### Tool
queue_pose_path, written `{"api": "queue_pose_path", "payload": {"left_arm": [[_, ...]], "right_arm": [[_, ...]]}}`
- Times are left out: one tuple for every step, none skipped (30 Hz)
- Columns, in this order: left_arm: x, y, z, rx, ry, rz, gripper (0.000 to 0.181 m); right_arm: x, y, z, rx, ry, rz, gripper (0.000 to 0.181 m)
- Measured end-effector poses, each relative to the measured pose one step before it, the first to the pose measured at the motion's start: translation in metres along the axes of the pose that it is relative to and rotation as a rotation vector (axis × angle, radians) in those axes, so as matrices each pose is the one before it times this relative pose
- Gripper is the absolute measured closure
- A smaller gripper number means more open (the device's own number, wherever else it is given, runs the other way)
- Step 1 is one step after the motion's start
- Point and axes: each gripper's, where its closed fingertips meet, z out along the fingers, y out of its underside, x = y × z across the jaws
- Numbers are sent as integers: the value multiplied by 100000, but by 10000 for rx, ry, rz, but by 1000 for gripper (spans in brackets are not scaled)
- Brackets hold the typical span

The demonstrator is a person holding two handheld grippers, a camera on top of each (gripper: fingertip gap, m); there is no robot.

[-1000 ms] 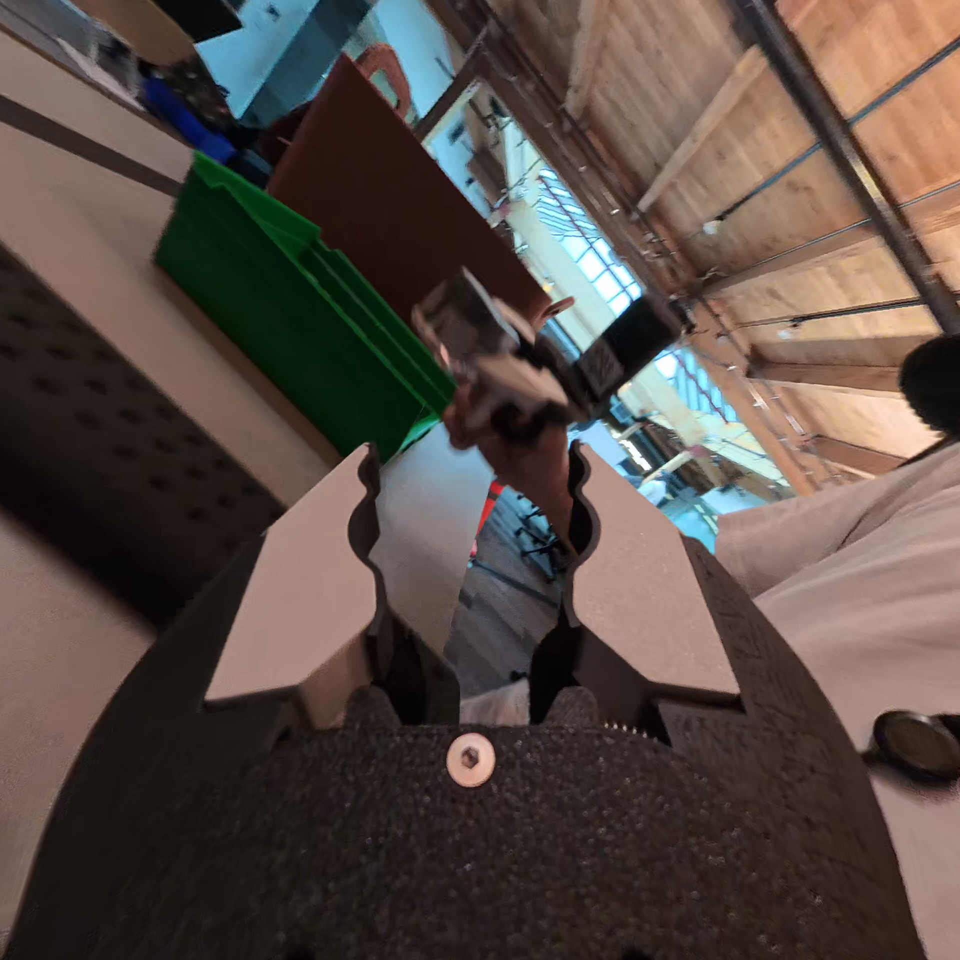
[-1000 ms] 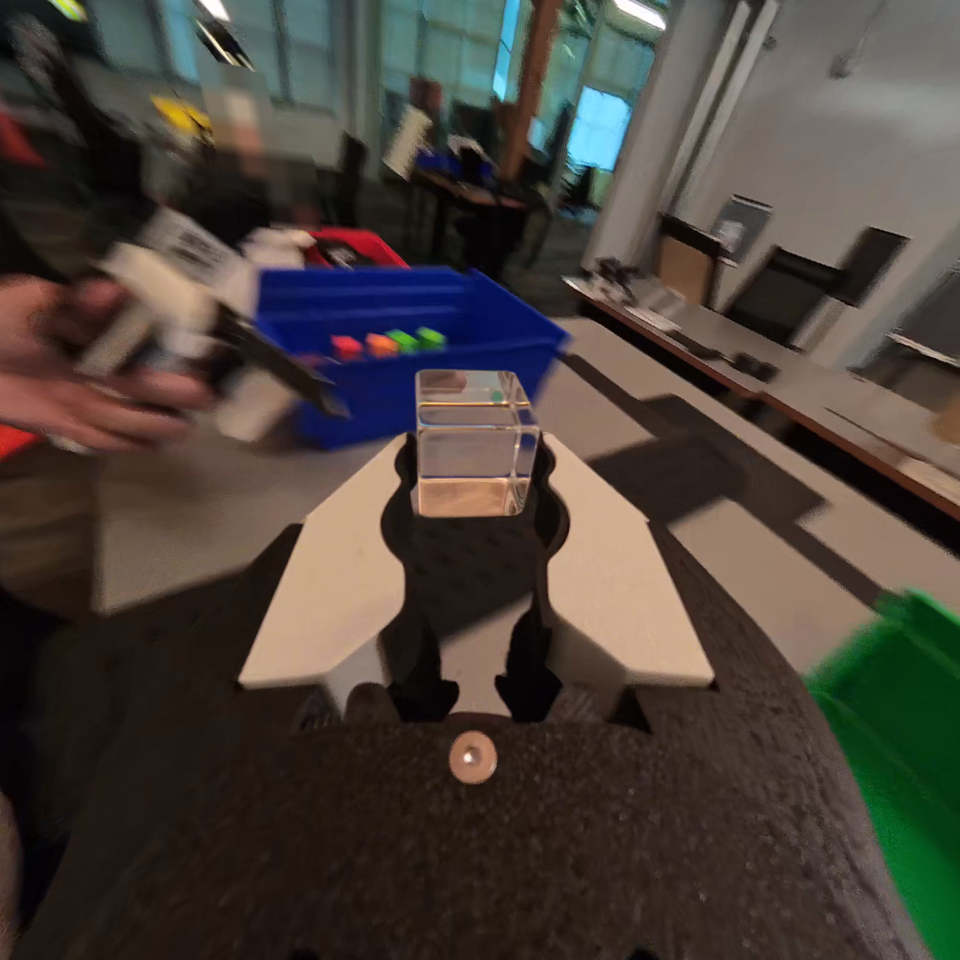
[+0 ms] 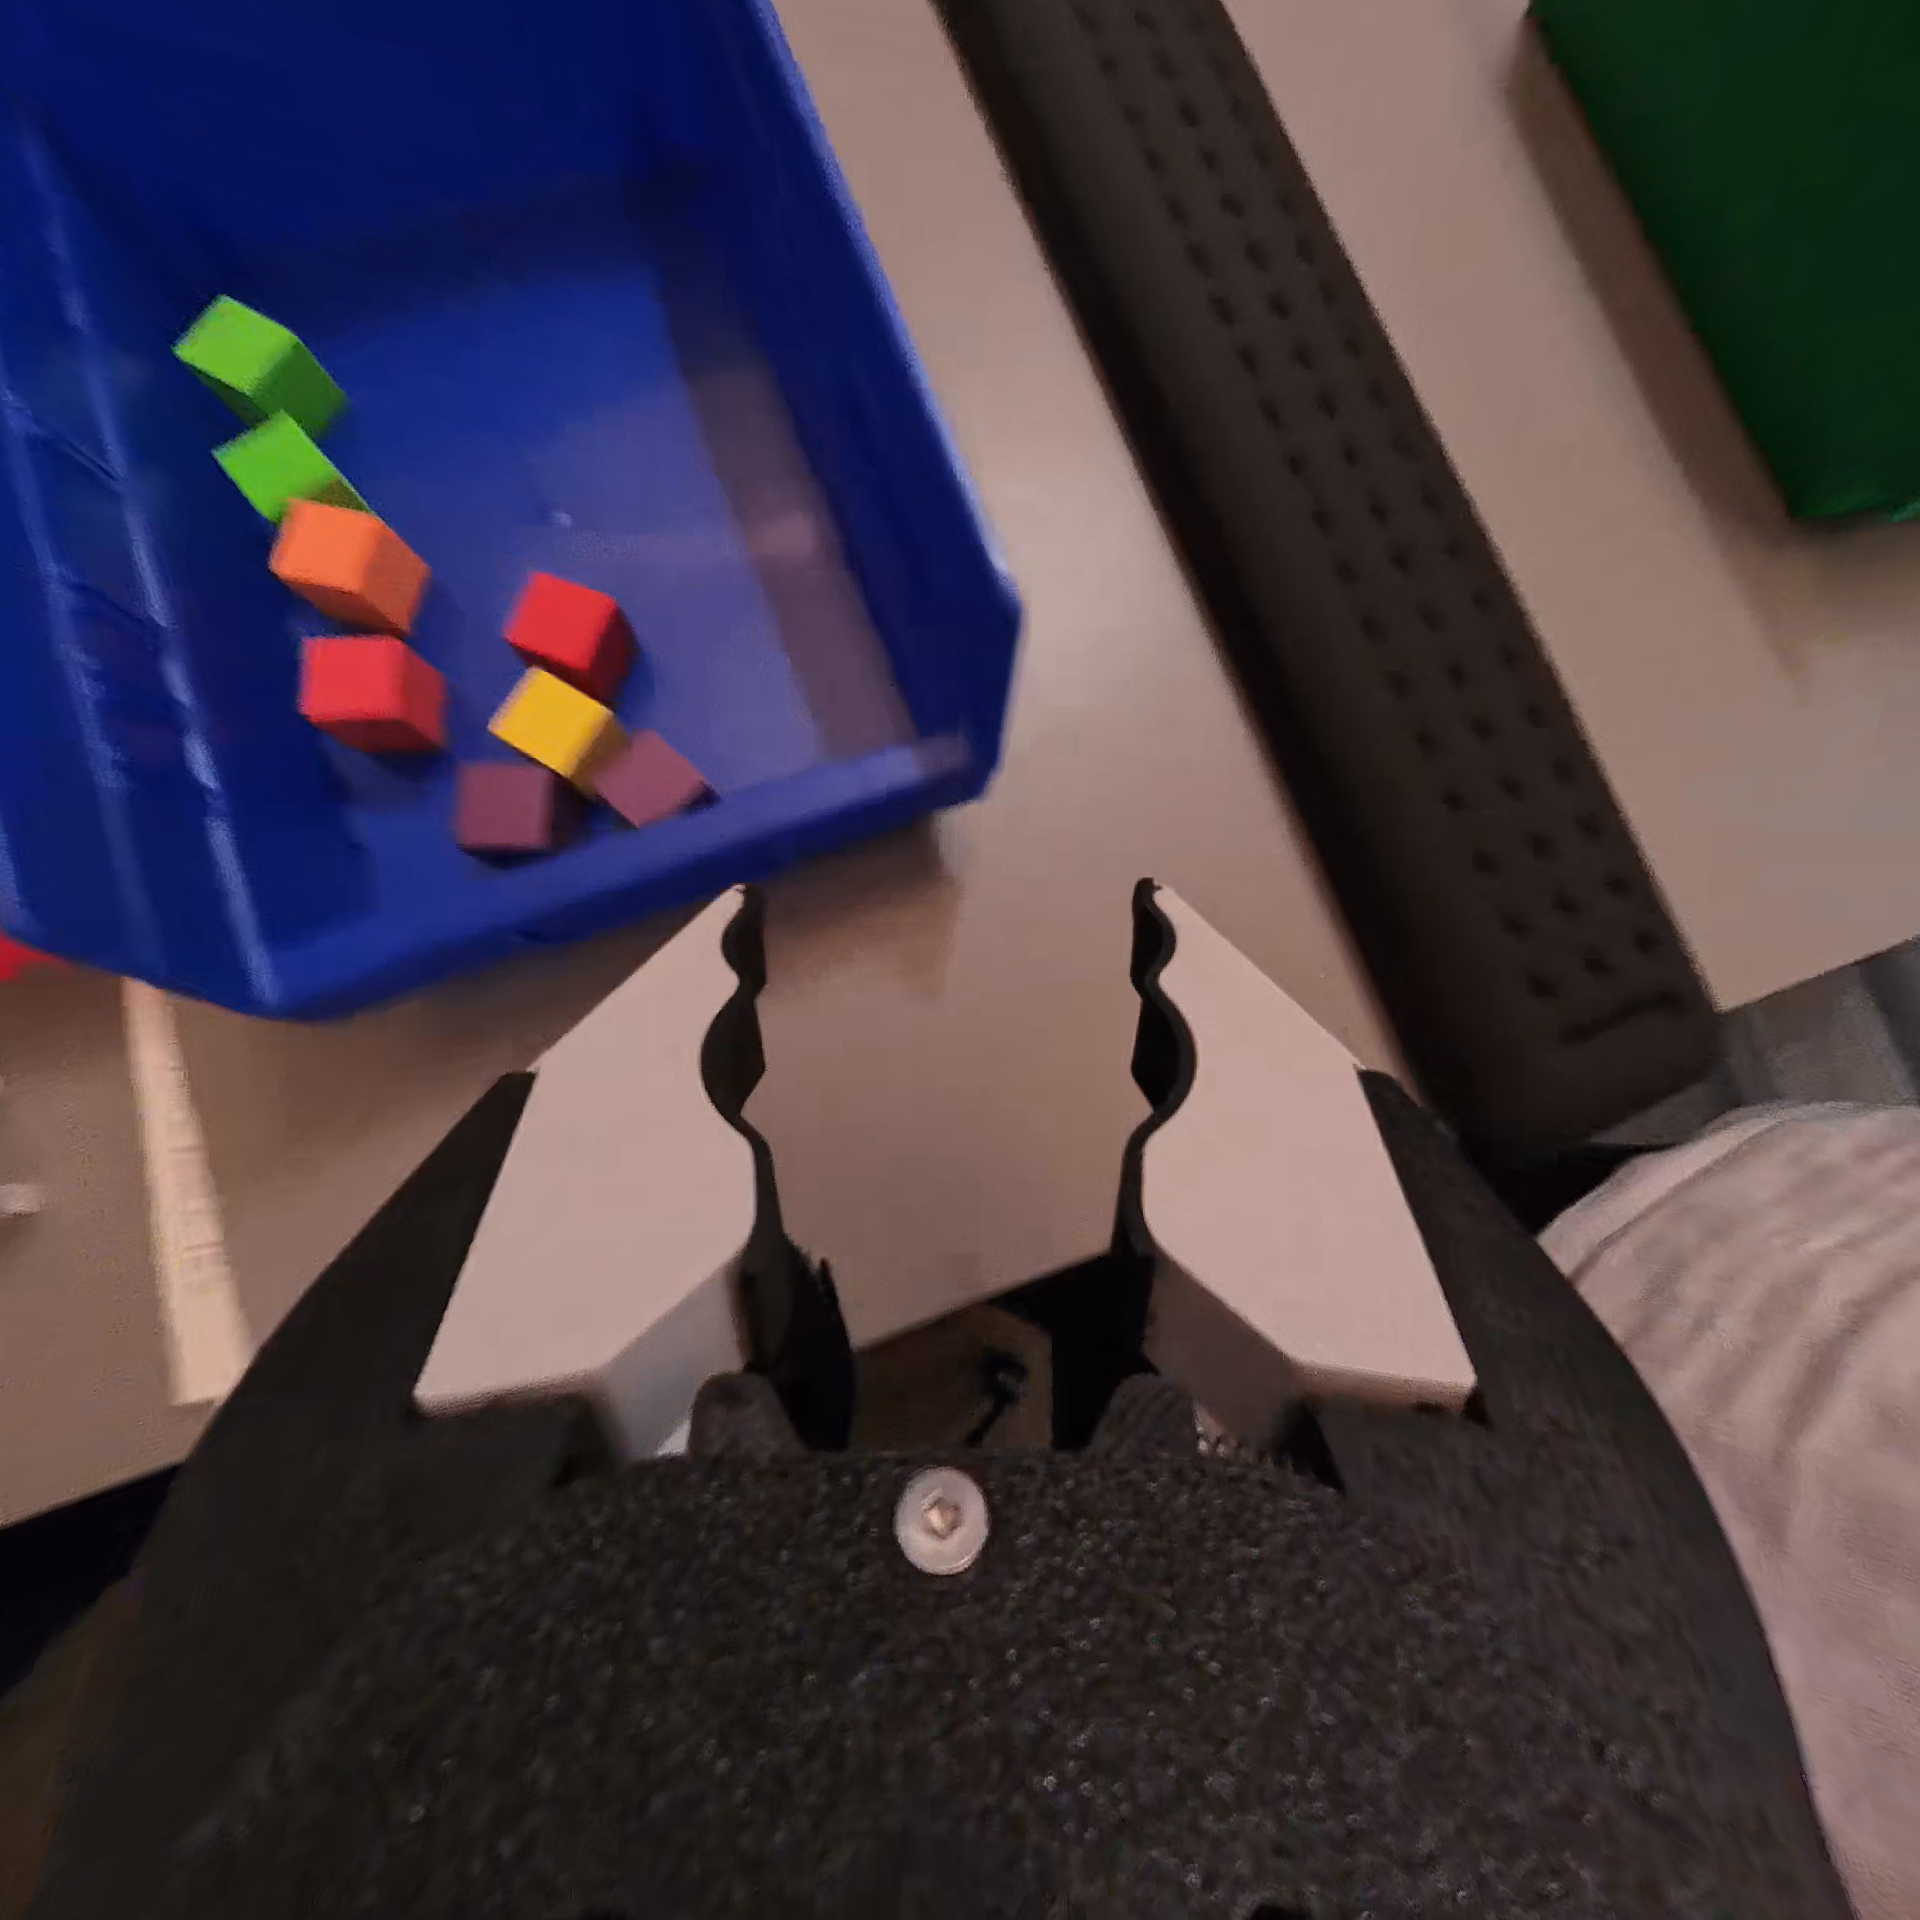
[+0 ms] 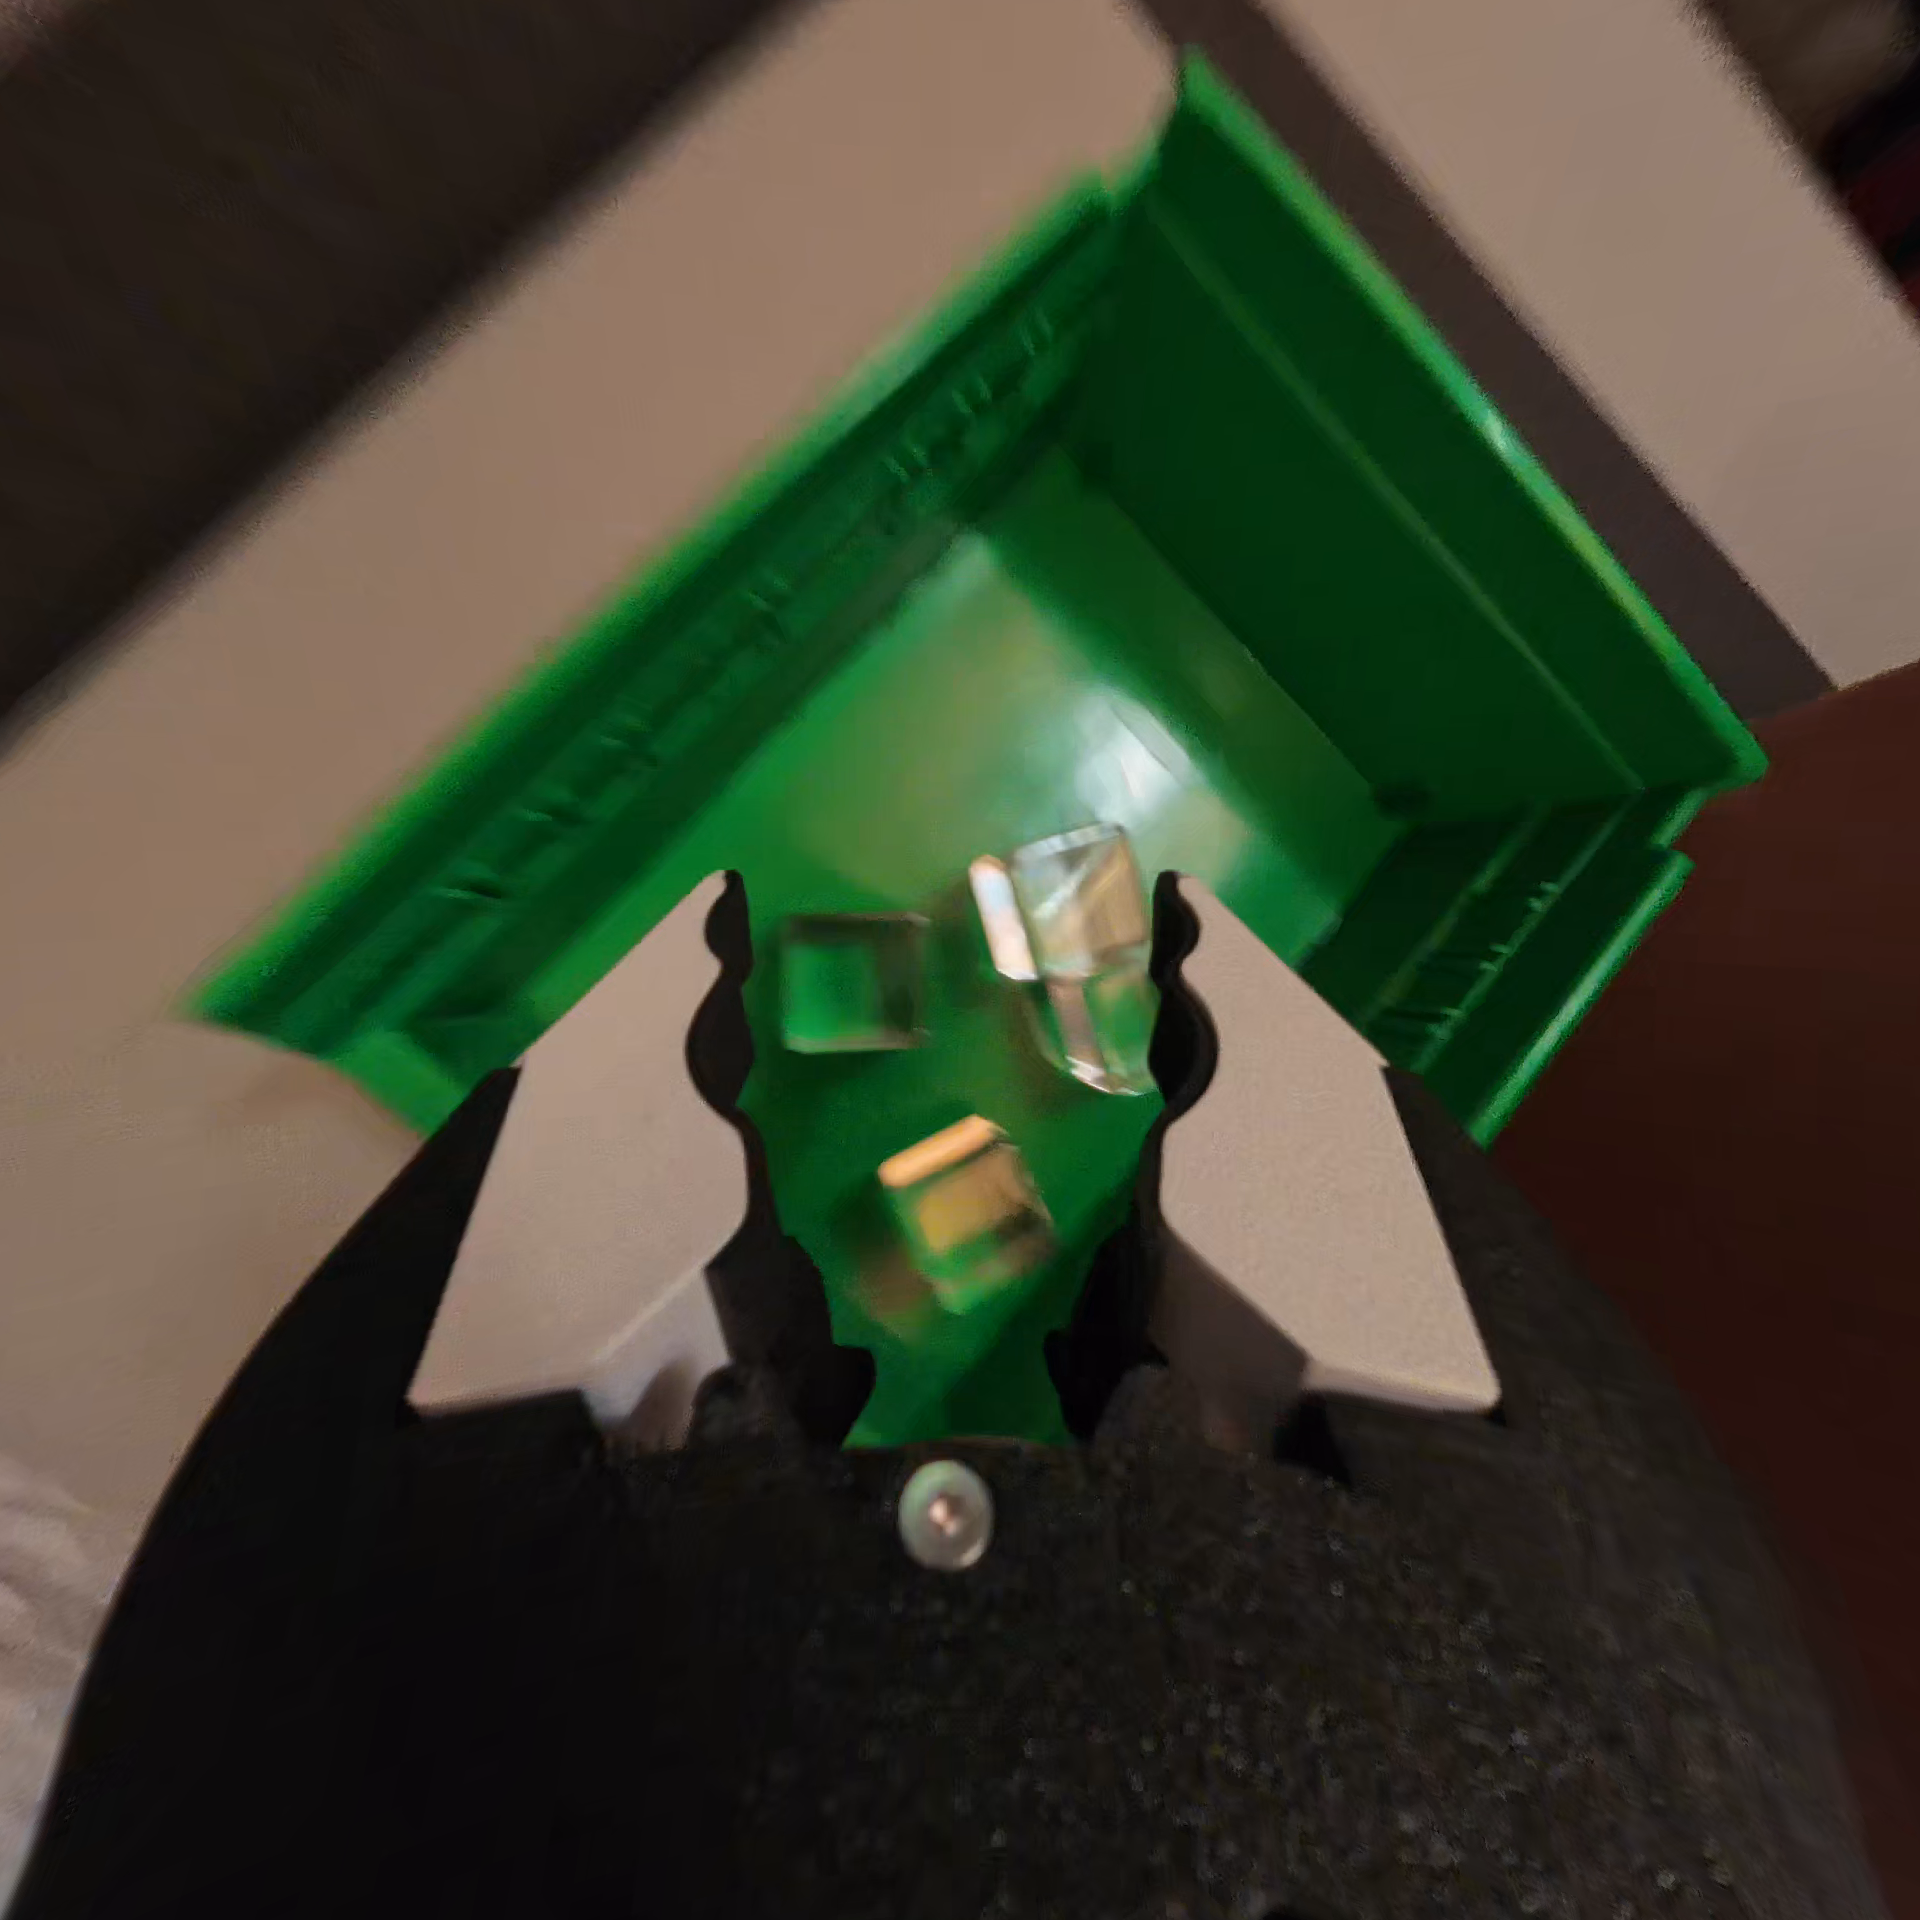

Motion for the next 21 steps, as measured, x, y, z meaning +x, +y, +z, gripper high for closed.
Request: {"api": "queue_pose_path", "payload": {"left_arm": [[-1243, -622, 590, -473, 9, 401, 109], [-1180, -523, 741, -597, 48, 519, 109], [-1487, -626, 852, -525, -131, 566, 111], [-1693, -628, 1022, -417, -238, 489, 112], [-1462, -283, 1223, -566, -56, 345, 114], [-1106, -134, 1269, -672, 179, 159, 116], [-851, -133, 1254, -609, 298, 64, 117], [-830, -341, 1129, -408, 245, 70, 118], [-827, -361, 1019, -216, 178, -30, 120], [-493, -12, 895, -349, 333, -73, 120], [-107, 123, 737, -356, 509, -27, 120], [-321, -13, 579, -209, 263, 0, 121], [-465, -80, 484, -83, 54, 70, 122], [-221, -9, 496, -99, 100, 182, 127], [-26, -10, 550, -93, 112, 244, 132], [-114, 162, 602, -176, -22, 246, 137], [-227, 397, 595, -321, -149, 285, 142], [-105, 304, 453, -240, -132, 342, 151], [-146, -245, -19, 159, -236, 271, 152], [109, -321, -337, 244, -78, 128, 152], [584, -506, -606, 399, 235, -51, 152]], "right_arm": [[-2061, -884, -1554, 1164, -330, 161, 106], [-2564, -961, -1334, 1164, -463, 19, 109], [-2981, -938, -1038, 1124, -567, -109, 110], [-3339, -877, -733, 1060, -675, -239, 110], [-3452, -751, -392, 953, -672, -309, 110], [-3171, -589, -34, 769, -491, -282, 110], [-2635, -347, 254, 572, -205, -178, 112], [-2209, -121, 491, 433, -36, -177, 114], [-1969, 1, 673, 333, 17, -135, 117], [-1761, 110, 824, 177, -6, -135, 118], [-1346, 187, 973, -17, 95, -22, 118], [-1060, -57, 1061, 72, 84, 216, 123], [-952, -272, 1116, 241, -75, 457, 124], [-667, -227, 1200, 228, -122, 614, 125], [-222, -99, 1268, 155, -9, 565, 125], [114, -45, 1262, 129, 82, 416, 125], [252, 26, 1257, 109, 89, 263, 125], [308, 127, 1220, 40, 73, 145, 125], [396, 310, 1194, -97, 119, -7, 124], [480, 293, 1156, -103, 187, -174, 122], [399, 131, 1139, -9, 172, -247, 119]]}}
